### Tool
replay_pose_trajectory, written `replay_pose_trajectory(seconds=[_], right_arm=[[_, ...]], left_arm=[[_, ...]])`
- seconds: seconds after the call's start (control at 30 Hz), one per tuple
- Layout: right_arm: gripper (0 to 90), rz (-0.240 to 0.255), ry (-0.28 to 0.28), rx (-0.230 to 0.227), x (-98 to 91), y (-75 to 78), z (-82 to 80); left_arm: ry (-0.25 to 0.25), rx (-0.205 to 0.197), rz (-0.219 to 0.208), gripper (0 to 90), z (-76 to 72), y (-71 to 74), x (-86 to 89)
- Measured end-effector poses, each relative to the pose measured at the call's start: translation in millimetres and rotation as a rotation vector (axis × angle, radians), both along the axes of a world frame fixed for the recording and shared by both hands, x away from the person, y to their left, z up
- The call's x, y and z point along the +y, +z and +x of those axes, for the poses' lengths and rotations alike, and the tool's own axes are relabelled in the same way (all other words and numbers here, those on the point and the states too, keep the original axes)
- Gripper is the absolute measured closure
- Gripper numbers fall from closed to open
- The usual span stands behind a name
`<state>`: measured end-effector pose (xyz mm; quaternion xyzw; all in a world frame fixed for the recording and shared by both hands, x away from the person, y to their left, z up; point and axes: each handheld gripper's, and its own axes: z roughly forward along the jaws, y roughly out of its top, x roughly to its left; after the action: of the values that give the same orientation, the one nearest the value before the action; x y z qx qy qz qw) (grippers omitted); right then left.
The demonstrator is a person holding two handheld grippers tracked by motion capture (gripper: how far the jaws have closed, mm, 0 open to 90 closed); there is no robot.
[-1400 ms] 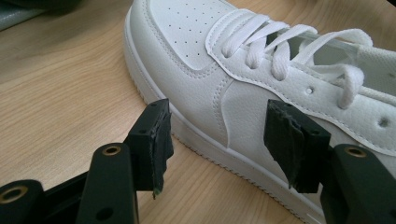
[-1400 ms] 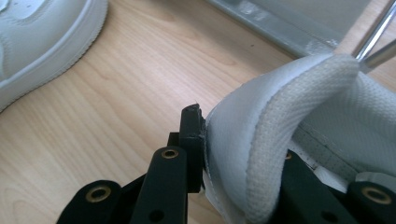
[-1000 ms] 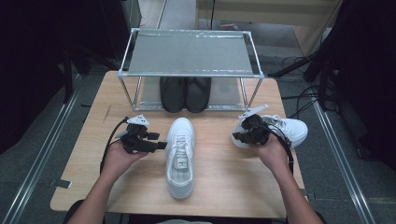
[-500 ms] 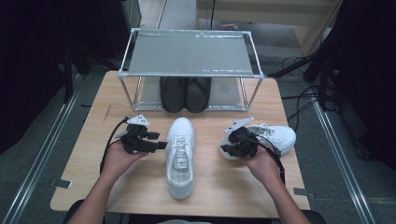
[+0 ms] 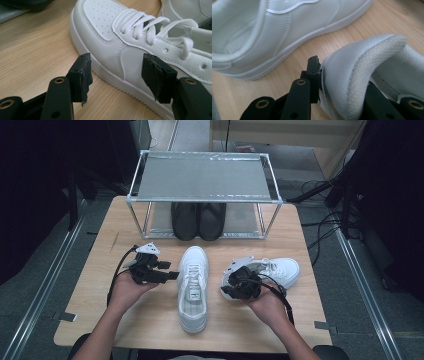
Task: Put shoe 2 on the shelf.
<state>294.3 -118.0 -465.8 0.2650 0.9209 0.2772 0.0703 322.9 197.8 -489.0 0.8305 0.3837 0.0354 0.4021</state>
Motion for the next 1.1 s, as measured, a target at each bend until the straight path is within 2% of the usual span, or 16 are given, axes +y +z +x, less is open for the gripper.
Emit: replay_pose_trajectory(seconds=[0.1, 0.2, 0.27, 0.4, 0.53, 0.73, 0.87, 1.0, 1.1], right_arm=[[76.3, 0.027, 0.017, 0.018, 4.3, -1.5, -5.9], [76.8, 0.025, 0.046, 0.033, 11.0, -4.7, -11.4], [77.7, 0.028, 0.058, 0.066, 14.9, -9.2, -13.3], [78.8, 0.049, 0.055, 0.118, 15.9, -19.9, -15.4], [78.6, 0.107, 0.036, 0.163, 9.3, -23.5, -15.0], [76.2, 0.124, 0.044, 0.153, 7.9, -25.0, -15.1], [69.2, 0.153, 0.057, 0.138, 3.5, -20.5, -14.8], [65.7, 0.190, 0.050, 0.116, -5.2, -10.0, -14.7], [62.5, 0.249, 0.027, 0.119, -17.4, -2.6, -14.6]], left_arm=[[-0.006, -0.005, 0.006, 41.6, -0.6, 0.6, 0.0], [-0.006, -0.004, 0.007, 41.6, -0.5, 0.4, 0.0], [-0.004, -0.003, 0.004, 41.6, -0.6, 0.6, 0.4], [-0.004, 0.000, 0.002, 41.4, -0.8, 0.7, 1.0], [-0.011, -0.004, 0.009, 41.3, -1.0, 0.5, 0.4], [-0.021, -0.002, 0.012, 41.2, -0.6, 0.4, -1.8], [-0.019, 0.000, 0.009, 40.7, -0.1, 0.2, -1.4], [-0.016, -0.008, 0.000, 40.7, -0.1, 0.4, -1.9], [-0.021, -0.013, -0.008, 40.6, 1.3, 0.0, -2.4]])
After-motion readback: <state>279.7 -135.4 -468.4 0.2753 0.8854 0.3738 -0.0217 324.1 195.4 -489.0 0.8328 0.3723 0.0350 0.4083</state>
